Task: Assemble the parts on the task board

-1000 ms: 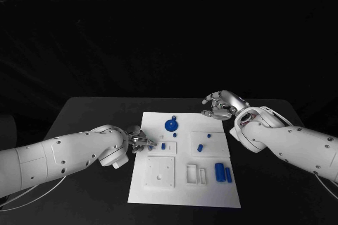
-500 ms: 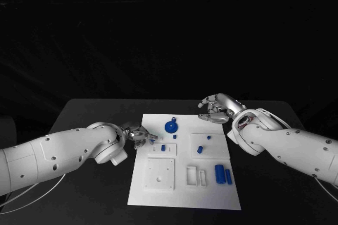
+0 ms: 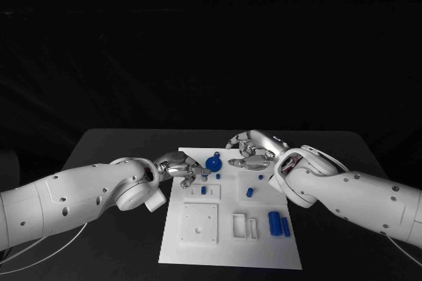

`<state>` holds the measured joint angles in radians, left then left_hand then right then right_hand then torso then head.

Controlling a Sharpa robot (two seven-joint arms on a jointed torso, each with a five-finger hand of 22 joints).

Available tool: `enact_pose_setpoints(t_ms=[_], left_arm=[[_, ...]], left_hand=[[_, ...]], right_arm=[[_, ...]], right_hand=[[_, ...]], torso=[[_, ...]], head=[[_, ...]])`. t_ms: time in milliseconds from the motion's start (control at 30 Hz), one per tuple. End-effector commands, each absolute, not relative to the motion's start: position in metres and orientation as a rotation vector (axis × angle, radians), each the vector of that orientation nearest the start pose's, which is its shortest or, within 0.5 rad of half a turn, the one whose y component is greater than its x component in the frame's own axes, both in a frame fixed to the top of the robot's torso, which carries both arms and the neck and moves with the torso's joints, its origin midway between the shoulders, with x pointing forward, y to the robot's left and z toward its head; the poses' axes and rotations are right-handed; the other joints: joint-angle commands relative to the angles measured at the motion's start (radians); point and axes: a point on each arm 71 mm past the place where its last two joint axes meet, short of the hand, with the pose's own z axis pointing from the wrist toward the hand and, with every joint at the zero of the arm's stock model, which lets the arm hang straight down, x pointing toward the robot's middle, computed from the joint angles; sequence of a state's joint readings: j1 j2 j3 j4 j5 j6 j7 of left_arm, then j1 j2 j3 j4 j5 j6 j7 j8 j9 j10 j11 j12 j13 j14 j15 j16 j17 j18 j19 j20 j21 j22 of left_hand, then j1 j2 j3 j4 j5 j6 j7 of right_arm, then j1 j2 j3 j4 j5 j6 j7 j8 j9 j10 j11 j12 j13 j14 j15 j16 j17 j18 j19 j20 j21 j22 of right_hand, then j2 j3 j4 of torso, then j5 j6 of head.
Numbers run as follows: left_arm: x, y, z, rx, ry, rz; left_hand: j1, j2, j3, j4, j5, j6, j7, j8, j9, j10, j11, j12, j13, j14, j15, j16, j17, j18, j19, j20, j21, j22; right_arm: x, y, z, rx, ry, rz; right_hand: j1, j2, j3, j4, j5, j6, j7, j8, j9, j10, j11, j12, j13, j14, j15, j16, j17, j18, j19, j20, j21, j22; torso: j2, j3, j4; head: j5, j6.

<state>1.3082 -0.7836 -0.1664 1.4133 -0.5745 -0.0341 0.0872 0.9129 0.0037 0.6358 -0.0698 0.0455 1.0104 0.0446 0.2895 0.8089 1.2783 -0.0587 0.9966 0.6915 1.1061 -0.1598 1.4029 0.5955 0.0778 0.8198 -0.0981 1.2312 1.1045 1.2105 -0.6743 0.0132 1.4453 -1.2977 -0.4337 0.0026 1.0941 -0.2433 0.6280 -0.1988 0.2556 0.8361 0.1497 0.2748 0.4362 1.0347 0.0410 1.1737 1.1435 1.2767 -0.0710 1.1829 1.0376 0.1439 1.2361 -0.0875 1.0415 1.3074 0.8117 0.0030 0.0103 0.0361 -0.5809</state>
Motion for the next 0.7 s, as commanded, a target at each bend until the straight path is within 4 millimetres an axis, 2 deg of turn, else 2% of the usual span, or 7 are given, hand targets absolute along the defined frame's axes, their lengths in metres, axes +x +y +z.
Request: enact_pose_setpoints(t_ms=[33,67,100,167,300,433,700], left_arm=[[0.495,0.185,-0.19,-0.409,1.985,-1.391],[0.495,0.185,-0.19,-0.407,1.986,-1.393],[0.494,0.185,-0.19,-0.404,1.99,-1.399],[0.494,0.184,-0.19,-0.4,1.991,-1.407],[0.493,0.183,-0.19,-0.393,1.996,-1.418],[0.492,0.183,-0.19,-0.389,2.002,-1.425],[0.492,0.182,-0.19,-0.385,2.007,-1.431]], left_hand=[[0.019,0.033,0.091,-0.091,0.003,-0.024,0.009,-0.008,0.003,-0.019,0.0,0.013,0.006,-0.02,-0.001,0.011,0.003,-0.016,-0.015,-0.147,0.002,0.002],[0.016,0.04,0.085,-0.089,0.003,-0.029,0.01,-0.01,0.004,-0.024,0.001,0.015,0.007,-0.024,-0.001,0.013,0.004,-0.017,-0.017,-0.146,0.004,0.003],[0.008,0.068,0.046,-0.106,0.002,-0.037,0.01,-0.011,0.01,-0.037,0.002,0.026,0.014,-0.035,0.001,0.022,0.008,-0.018,-0.027,-0.146,0.009,0.007],[0.006,0.084,0.026,-0.114,0.003,-0.045,0.011,-0.013,0.013,-0.047,0.003,0.033,0.018,-0.045,0.001,0.027,0.009,-0.019,-0.037,-0.145,0.01,0.008],[0.008,0.092,0.019,-0.115,0.003,-0.052,0.013,-0.016,0.015,-0.056,0.004,0.039,0.019,-0.052,0.003,0.03,0.009,-0.02,-0.045,-0.144,0.01,0.008],[0.009,0.096,0.016,-0.114,0.003,-0.055,0.015,-0.016,0.017,-0.061,0.006,0.042,0.02,-0.057,0.004,0.033,0.009,-0.02,-0.049,-0.144,0.011,0.008],[0.011,0.098,0.012,-0.115,0.003,-0.055,0.018,-0.015,0.02,-0.067,0.009,0.047,0.021,-0.061,0.006,0.036,0.009,-0.021,-0.053,-0.143,0.012,0.009]], right_arm=[[0.492,-0.121,-0.155,-0.166,1.513,0.955],[0.491,-0.119,-0.156,-0.172,1.514,0.961],[0.489,-0.116,-0.156,-0.183,1.516,0.972],[0.486,-0.113,-0.156,-0.199,1.522,0.988],[0.481,-0.109,-0.157,-0.227,1.528,1.014],[0.476,-0.106,-0.158,-0.261,1.525,1.023],[0.47,-0.101,-0.159,-0.289,1.529,1.05]], right_hand=[[-0.002,0.01,-0.001,-0.009,-0.009,0.007,0.005,0.005,-0.001,-0.004,-0.001,0.005,-0.002,0.005,0.001,-0.003,0.001,0.118,-0.001,-0.008,-0.004,0.014],[-0.002,0.01,-0.002,-0.01,-0.009,0.007,0.005,0.005,-0.002,-0.004,0.0,0.005,-0.002,0.005,0.001,-0.003,0.001,0.118,-0.001,-0.008,-0.004,0.014],[-0.003,0.01,-0.002,-0.011,-0.011,0.006,0.005,0.004,-0.002,-0.004,0.0,0.006,-0.002,0.005,0.001,-0.003,0.001,0.118,-0.001,-0.008,-0.004,0.014],[-0.004,0.011,-0.003,-0.014,-0.014,0.004,0.006,0.003,-0.003,-0.005,0.0,0.006,-0.002,0.004,0.002,-0.003,0.001,0.118,-0.002,-0.008,-0.004,0.014],[-0.004,0.014,-0.004,-0.02,-0.012,0.001,0.007,0.001,-0.004,-0.006,0.002,0.006,-0.003,0.004,0.003,-0.004,0.002,0.118,-0.003,-0.007,-0.004,0.015],[-0.008,0.024,-0.016,-0.039,0.014,-0.005,0.007,-0.002,-0.005,-0.009,0.002,0.008,-0.005,0.002,0.003,-0.004,0.003,0.118,-0.005,-0.005,-0.003,0.017],[0.003,0.038,-0.014,-0.061,0.021,0.0,-0.002,0.002,-0.005,-0.009,-0.006,0.01,-0.007,0.001,-0.004,-0.004,0.004,0.118,-0.007,-0.004,-0.003,0.018]], torso=[[0.0,0.0001,0.0009],[0.0,0.0001,0.0012],[0.001,0.0003,0.0019],[0.001,0.0003,0.0018],[0.001,-0.0004,0.0007],[0.001,-0.0002,0.0001],[0.001,0.001,0.0002]], head=[[-0.003,0.007],[-0.003,0.007],[-0.004,0.008],[-0.005,0.009],[-0.006,0.011],[-0.005,0.011],[-0.005,0.01]])
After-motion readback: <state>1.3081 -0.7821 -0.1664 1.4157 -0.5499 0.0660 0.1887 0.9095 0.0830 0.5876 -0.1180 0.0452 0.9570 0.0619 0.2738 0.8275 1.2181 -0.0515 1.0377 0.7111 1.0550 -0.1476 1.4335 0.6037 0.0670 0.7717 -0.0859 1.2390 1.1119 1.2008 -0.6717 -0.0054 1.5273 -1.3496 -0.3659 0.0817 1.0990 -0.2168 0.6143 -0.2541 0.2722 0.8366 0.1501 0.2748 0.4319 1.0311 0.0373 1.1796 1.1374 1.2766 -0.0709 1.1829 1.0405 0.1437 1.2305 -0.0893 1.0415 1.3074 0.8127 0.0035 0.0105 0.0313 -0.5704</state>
